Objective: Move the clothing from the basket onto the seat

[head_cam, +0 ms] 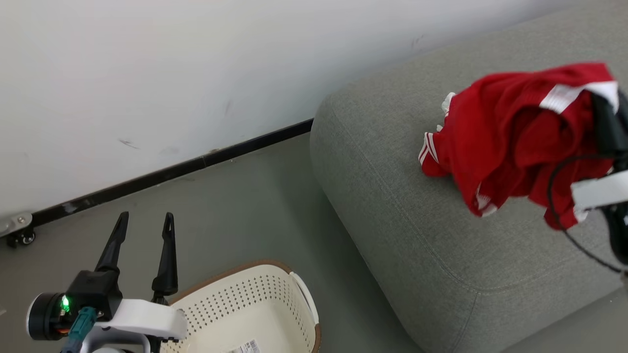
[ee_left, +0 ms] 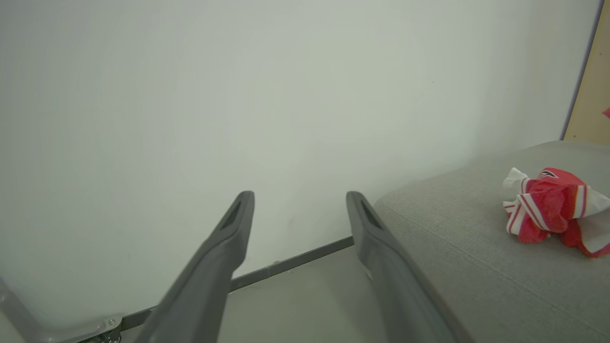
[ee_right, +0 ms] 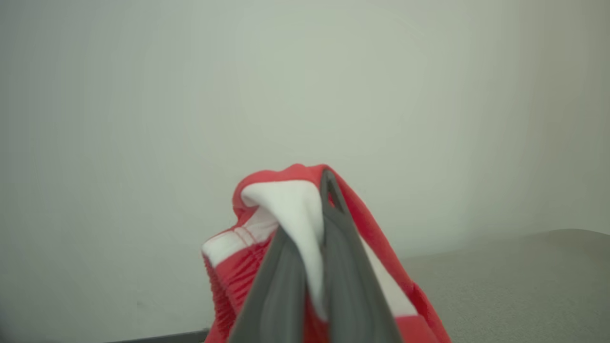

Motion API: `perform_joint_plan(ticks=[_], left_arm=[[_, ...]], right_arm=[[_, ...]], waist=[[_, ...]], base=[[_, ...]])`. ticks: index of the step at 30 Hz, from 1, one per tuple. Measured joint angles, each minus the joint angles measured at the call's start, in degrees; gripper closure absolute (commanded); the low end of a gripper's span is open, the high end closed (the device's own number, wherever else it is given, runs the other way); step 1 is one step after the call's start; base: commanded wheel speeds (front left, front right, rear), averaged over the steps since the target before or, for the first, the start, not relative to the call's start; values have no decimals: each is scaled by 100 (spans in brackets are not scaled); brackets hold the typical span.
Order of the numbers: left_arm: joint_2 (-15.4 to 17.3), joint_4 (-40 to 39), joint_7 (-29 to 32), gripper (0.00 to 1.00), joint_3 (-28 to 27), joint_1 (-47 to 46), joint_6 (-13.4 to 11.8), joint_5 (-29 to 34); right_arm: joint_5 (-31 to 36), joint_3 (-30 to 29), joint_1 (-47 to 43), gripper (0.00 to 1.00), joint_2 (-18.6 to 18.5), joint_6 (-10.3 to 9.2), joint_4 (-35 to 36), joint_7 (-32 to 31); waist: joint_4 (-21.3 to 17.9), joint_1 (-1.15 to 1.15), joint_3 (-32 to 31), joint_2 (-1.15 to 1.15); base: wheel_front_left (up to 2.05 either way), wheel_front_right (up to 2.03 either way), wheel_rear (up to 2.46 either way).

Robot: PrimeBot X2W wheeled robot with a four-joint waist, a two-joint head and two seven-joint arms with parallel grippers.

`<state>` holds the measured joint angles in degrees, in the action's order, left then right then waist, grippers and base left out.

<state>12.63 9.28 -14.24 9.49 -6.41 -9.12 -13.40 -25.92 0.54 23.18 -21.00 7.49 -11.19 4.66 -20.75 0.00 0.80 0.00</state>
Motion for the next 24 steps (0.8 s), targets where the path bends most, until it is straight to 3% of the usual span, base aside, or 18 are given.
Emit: perform_joint_plan(ticks=[13, 24], left_arm=[[246, -344, -16, 0, -40, 96, -2, 102], [441, -677, 90, 0, 119, 88, 65, 267]], right_arm=[[-15, -277, 1519, 100, -414, 0, -914, -414], [318, -460, 2223, 100, -896, 0, -1788, -542]], waist=[[190, 0, 465, 0], [441, 0, 879, 0]], base=[[0, 0, 0], [0, 0, 0]])
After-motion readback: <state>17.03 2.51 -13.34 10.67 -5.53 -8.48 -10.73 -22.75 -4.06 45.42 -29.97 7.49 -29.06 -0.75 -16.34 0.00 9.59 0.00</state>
